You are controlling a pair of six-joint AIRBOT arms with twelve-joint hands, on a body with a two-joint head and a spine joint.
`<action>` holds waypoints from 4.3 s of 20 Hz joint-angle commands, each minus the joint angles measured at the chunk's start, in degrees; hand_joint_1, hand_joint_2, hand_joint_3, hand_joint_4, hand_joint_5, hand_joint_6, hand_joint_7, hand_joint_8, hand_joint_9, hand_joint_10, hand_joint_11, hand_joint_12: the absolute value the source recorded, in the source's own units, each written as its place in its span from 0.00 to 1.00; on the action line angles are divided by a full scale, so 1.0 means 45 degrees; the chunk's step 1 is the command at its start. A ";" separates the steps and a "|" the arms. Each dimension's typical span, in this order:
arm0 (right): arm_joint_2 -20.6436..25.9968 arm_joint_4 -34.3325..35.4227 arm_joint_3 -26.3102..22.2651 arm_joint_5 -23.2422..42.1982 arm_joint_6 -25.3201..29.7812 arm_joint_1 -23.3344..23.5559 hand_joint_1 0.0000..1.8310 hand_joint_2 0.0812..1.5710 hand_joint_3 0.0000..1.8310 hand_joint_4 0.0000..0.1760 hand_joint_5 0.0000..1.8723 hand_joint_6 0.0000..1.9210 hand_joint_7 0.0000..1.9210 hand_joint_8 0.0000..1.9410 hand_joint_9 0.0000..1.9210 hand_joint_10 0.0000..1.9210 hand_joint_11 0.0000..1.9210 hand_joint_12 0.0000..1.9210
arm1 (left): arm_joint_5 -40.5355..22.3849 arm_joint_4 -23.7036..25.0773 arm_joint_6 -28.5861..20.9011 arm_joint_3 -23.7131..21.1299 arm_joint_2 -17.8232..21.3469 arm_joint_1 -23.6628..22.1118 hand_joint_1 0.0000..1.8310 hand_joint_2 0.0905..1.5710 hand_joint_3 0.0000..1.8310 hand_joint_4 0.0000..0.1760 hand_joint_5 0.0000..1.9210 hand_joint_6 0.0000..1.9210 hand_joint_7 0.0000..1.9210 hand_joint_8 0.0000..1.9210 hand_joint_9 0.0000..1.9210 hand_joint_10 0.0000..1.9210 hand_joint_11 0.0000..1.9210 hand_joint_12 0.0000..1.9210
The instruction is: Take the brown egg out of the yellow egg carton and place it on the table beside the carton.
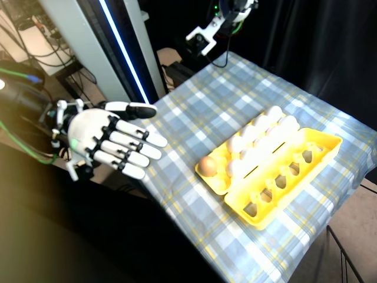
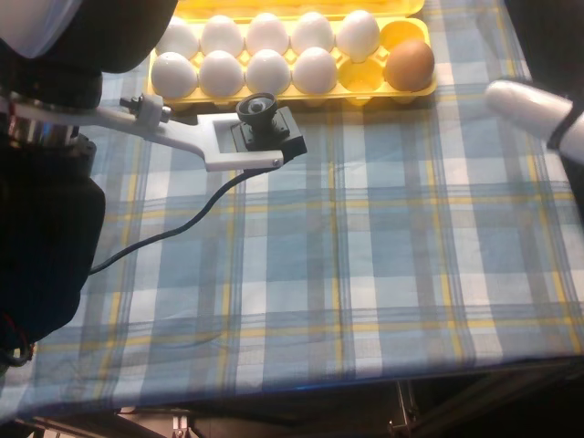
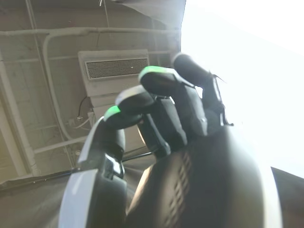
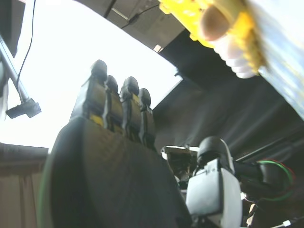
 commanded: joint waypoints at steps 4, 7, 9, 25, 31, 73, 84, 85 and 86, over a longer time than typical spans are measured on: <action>0.0021 -0.0967 0.1062 -0.1329 0.0177 0.1698 0.36 0.59 0.00 0.00 0.15 0.01 0.15 0.01 0.02 0.01 0.03 0.06 | -0.1033 0.0398 -0.0138 -0.0114 -0.0178 -0.0309 0.31 0.91 0.00 0.00 0.47 0.93 0.46 0.99 0.30 0.97 0.14 0.93; -0.0374 -0.1860 0.1566 -0.3363 -0.0640 0.3053 0.37 0.60 0.00 0.00 0.23 0.01 0.22 0.01 0.05 0.00 0.06 0.06 | -0.1033 0.0398 -0.0138 -0.0110 -0.0169 -0.0307 0.33 0.91 0.00 0.00 0.46 0.99 0.44 1.00 0.30 0.95 0.15 0.90; -0.0916 -0.2339 0.2122 -0.4668 -0.0725 0.3810 0.35 0.61 0.00 0.00 0.28 0.01 0.28 0.01 0.08 0.01 0.10 0.06 | -0.1033 0.0400 -0.0138 -0.0102 -0.0166 -0.0307 0.31 0.92 0.00 0.00 0.44 0.95 0.42 1.00 0.28 0.97 0.11 0.91; -0.2160 -0.2398 0.3892 -0.7246 -0.0304 0.4241 0.30 0.63 0.00 0.25 0.40 0.01 0.20 0.00 0.14 0.00 0.17 0.05 | -0.1033 0.0406 -0.0138 -0.0090 -0.0140 -0.0299 0.34 0.89 0.00 0.00 0.47 0.91 0.46 0.95 0.32 0.89 0.17 0.83; -0.2186 -0.2336 0.3976 -0.7399 -0.0312 0.4238 0.39 0.68 0.00 0.22 0.44 0.00 0.29 0.00 0.16 0.00 0.16 0.04 | -0.1033 0.0407 -0.0138 -0.0091 -0.0140 -0.0297 0.31 0.89 0.00 0.00 0.46 0.91 0.45 0.96 0.31 0.88 0.15 0.82; -0.1156 -0.3257 0.0535 -0.3144 -0.0109 0.1766 0.55 0.72 0.00 0.51 0.47 0.59 0.36 0.00 0.25 0.00 0.15 0.30 | -0.1033 0.0407 -0.0141 -0.0104 -0.0148 -0.0299 0.41 0.86 0.00 0.00 0.44 0.93 0.46 0.97 0.34 0.91 0.17 0.90; -0.1487 -0.3095 0.0831 -0.3676 -0.0109 0.1775 0.43 0.61 0.00 0.00 0.38 0.00 0.32 0.01 0.19 0.00 0.09 0.28 | -0.1033 0.0407 -0.0141 -0.0102 -0.0148 -0.0299 0.39 0.84 0.00 0.00 0.46 0.90 0.47 0.96 0.35 0.85 0.18 0.85; -0.1486 -0.3087 0.0830 -0.3674 -0.0109 0.1775 0.42 0.60 0.00 0.00 0.36 0.00 0.32 0.01 0.18 0.00 0.07 0.27 | -0.1033 0.0407 -0.0141 -0.0102 -0.0148 -0.0299 0.42 0.84 0.00 0.00 0.46 0.90 0.48 0.94 0.36 0.85 0.18 0.86; -0.1483 -0.3050 0.0825 -0.3644 -0.0107 0.1775 0.42 0.59 0.00 0.00 0.34 0.00 0.30 0.00 0.17 0.00 0.06 0.27 | -0.1033 0.0407 -0.0141 -0.0101 -0.0147 -0.0299 0.43 0.84 0.00 0.00 0.45 0.91 0.47 0.95 0.35 0.88 0.18 0.87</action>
